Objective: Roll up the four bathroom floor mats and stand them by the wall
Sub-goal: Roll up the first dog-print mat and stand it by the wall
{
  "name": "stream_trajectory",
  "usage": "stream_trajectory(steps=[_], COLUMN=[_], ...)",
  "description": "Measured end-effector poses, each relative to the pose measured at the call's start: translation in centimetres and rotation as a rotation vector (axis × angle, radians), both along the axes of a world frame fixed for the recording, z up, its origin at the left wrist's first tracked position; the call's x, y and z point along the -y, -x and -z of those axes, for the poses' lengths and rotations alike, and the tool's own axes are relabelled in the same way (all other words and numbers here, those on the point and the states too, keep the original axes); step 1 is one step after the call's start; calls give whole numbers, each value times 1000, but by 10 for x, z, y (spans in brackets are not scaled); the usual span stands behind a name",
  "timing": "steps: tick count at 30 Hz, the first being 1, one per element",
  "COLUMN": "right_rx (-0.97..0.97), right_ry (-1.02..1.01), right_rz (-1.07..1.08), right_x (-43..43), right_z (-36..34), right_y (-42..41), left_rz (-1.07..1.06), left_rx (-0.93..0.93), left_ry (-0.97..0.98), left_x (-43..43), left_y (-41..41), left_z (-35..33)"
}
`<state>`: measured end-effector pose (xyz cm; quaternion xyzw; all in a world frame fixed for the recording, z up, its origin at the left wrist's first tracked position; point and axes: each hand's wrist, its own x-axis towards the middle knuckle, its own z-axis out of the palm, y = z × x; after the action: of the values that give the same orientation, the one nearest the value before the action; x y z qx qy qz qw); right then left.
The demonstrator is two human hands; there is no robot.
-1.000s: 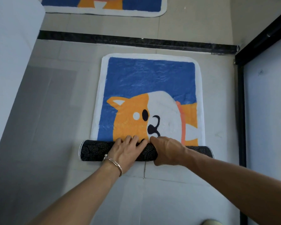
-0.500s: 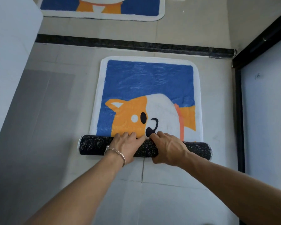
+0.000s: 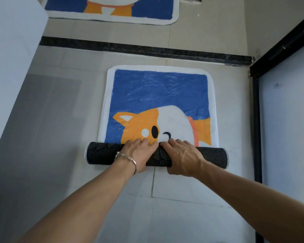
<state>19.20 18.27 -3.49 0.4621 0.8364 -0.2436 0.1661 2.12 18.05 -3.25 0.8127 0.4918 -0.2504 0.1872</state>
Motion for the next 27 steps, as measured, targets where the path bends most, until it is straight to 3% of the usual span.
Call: stream_trajectory(steps=[4, 8, 10, 13, 17, 27], right_rx=[28, 21, -15, -29, 40, 74], right_ry=[-96, 112, 147, 10, -80, 197], right_rz=[-31, -25, 3, -4, -56, -130], right_x=[5, -14, -16, -7, -4, -22], right_z=[-2, -6, -6, -4, -2, -8], right_y=[0, 2, 1, -2, 1, 3], left_rz=[-50, 12, 12, -14, -56, -38], left_rx=[21, -37, -51, -38, -39, -41], left_ry=[66, -157, -135, -13, -11, -167], left_x=[-7, 12, 9, -5, -3, 16], left_y=[-4, 0, -2, -5, -4, -3], left_z=[-6, -2, -3, -5, -8, -2])
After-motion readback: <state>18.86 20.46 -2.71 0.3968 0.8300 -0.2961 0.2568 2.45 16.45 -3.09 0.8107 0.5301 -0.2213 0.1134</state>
